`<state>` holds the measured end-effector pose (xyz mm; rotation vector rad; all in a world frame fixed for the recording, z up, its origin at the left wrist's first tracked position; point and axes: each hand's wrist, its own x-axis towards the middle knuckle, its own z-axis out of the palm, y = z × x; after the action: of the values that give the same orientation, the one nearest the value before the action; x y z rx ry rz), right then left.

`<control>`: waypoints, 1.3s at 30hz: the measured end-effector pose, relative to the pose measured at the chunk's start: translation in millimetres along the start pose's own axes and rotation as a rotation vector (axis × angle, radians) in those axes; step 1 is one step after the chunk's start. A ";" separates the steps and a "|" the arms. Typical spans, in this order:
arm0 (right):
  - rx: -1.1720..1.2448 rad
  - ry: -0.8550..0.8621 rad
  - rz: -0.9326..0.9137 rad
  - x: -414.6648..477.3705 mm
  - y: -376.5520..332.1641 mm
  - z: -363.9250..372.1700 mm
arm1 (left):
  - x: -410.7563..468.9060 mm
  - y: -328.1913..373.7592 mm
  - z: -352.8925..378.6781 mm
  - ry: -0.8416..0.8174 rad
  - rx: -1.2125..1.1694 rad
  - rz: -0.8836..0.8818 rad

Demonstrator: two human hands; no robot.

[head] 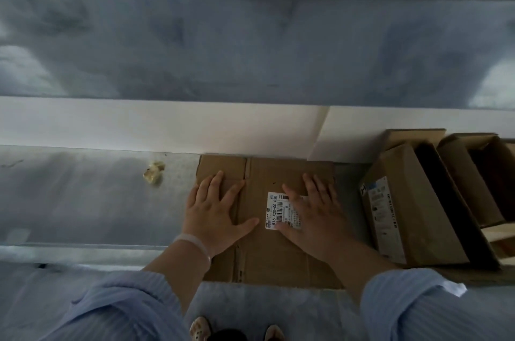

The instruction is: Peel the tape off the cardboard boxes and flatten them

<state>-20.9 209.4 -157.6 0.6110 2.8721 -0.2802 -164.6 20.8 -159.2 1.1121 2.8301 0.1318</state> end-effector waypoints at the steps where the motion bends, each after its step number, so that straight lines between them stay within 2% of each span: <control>1: 0.015 0.008 -0.006 0.3 1.2 -0.8 | -0.3 0.5 0.3 0.008 -0.002 -0.001; 6: 0.170 0.067 -0.018 -11.1 10.8 -1.8 | -6.4 -4.8 2.8 0.106 -0.017 0.048; 9: 0.185 0.127 0.005 -26.5 13.4 0.0 | -17.0 -5.4 1.8 0.190 -0.015 0.114; 16: 0.051 0.112 -0.041 -44.2 15.1 13.6 | -45.5 -21.6 12.4 0.016 0.031 0.247; 23: 0.027 0.078 -0.046 -39.9 17.9 16.5 | -41.8 -20.4 14.9 -0.055 0.022 0.216; 27: 0.096 0.100 -0.035 -40.1 19.2 11.2 | -37.2 -23.3 5.8 -0.067 -0.099 0.204; 29: 0.194 0.082 0.075 -45.6 15.7 7.4 | -38.8 -24.1 -0.7 -0.087 -0.188 0.140; 32: 0.283 0.080 0.302 -60.4 6.7 2.0 | -56.6 -23.8 -4.0 0.002 -0.219 -0.072; 36: 0.232 0.140 0.369 -77.8 1.3 -4.6 | -84.6 -21.7 -11.9 0.046 -0.245 -0.356; 39: 0.384 0.062 0.448 -82.7 3.6 -8.6 | -90.5 -23.2 -20.8 -0.016 -0.505 -0.491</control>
<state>53.5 183.0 -131.2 1.3213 2.6488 -0.7525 -116.9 -58.9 -135.9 0.3087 2.7188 0.7327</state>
